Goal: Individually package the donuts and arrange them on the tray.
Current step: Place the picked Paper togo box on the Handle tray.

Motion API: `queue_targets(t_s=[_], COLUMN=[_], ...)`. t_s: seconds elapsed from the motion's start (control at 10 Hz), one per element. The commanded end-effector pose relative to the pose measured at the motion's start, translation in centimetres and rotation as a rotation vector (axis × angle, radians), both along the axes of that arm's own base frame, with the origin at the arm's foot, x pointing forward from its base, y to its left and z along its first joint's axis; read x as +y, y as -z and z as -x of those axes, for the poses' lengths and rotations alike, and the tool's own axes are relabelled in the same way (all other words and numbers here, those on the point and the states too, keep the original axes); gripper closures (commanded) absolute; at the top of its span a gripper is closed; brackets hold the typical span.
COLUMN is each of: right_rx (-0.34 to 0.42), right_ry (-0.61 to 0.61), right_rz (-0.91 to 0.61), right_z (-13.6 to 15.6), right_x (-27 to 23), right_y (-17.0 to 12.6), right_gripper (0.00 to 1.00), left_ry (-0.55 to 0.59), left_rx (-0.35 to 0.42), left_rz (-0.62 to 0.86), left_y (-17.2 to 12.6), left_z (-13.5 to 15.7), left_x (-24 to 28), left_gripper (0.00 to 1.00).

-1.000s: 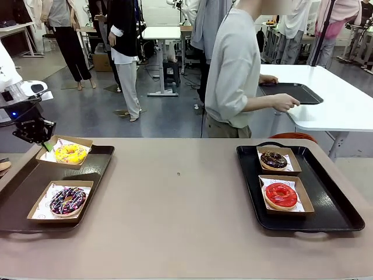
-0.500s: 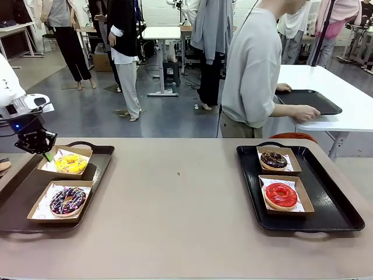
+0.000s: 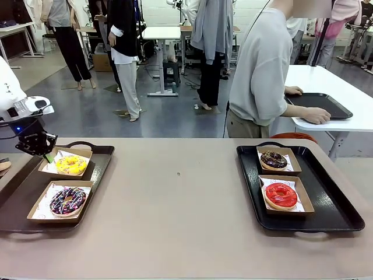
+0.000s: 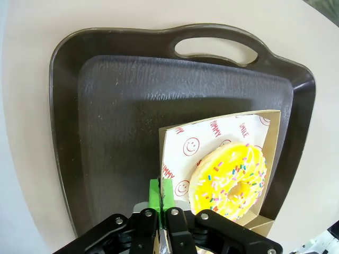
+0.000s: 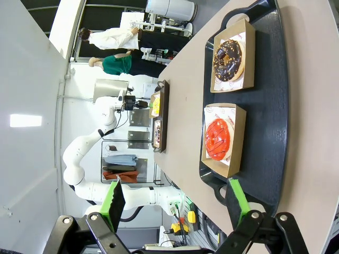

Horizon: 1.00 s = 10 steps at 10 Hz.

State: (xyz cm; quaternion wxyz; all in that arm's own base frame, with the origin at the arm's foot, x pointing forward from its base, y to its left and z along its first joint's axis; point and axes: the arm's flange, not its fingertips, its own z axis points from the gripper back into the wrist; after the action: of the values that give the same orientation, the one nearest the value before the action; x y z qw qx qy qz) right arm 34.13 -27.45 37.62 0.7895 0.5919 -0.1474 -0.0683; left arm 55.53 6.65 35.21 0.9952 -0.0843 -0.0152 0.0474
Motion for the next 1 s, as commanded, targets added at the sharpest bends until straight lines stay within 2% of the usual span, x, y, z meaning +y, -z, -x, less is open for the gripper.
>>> queue_targets(t_s=[0.0, 0.1, 0.2, 0.3, 0.4, 0.5, 0.6, 0.8, 0.9], right_rx=[-0.001, -0.001, -0.001, -0.001, -0.001, -0.001, -0.001, -0.001, -0.001], right_ry=[-0.001, -0.001, -0.001, -0.001, -0.001, -0.001, -0.001, -0.001, -0.001], right_rz=[0.003, 0.003, 0.003, 0.003, 0.003, 0.003, 0.003, 0.003, 0.003], right_z=[0.2, 0.2, 0.2, 0.2, 0.2, 0.2, 0.2, 0.2, 0.2], right_x=[0.0, 0.0, 0.0, 0.0, 0.0, 0.0, 0.0, 0.0, 0.0], right_y=[-0.1, -0.1, -0.1, -0.1, -0.1, -0.1, -0.1, -0.1, -0.1], right_gripper=[0.0, 0.0, 0.0, 0.0, 0.0, 0.0, 0.0, 0.0, 0.0], left_ry=[-0.01, -0.014, -0.01, -0.005, 0.001, 0.007, 0.016, 0.037, 0.047], left_rx=[-0.013, -0.016, -0.021, -0.023, -0.029, -0.036, -0.039, -0.033, -0.033], left_rz=[-0.01, -0.012, -0.014, -0.025, -0.036, -0.057, -0.071, -0.118, -0.131], left_y=[0.3, 0.3, 0.3, 0.3, 0.1, -0.3, -0.7, -2.1, -3.0], left_z=[-0.8, -1.1, -1.2, -1.2, -1.2, -1.1, -0.9, -0.2, 0.3], left_x=[-0.2, -0.2, -0.2, -0.2, -0.2, -0.2, -0.2, -0.3, -0.5], left_gripper=[0.99, 0.99, 0.41, 0.41, 0.0, 0.38, 0.0, 0.0, 0.38])
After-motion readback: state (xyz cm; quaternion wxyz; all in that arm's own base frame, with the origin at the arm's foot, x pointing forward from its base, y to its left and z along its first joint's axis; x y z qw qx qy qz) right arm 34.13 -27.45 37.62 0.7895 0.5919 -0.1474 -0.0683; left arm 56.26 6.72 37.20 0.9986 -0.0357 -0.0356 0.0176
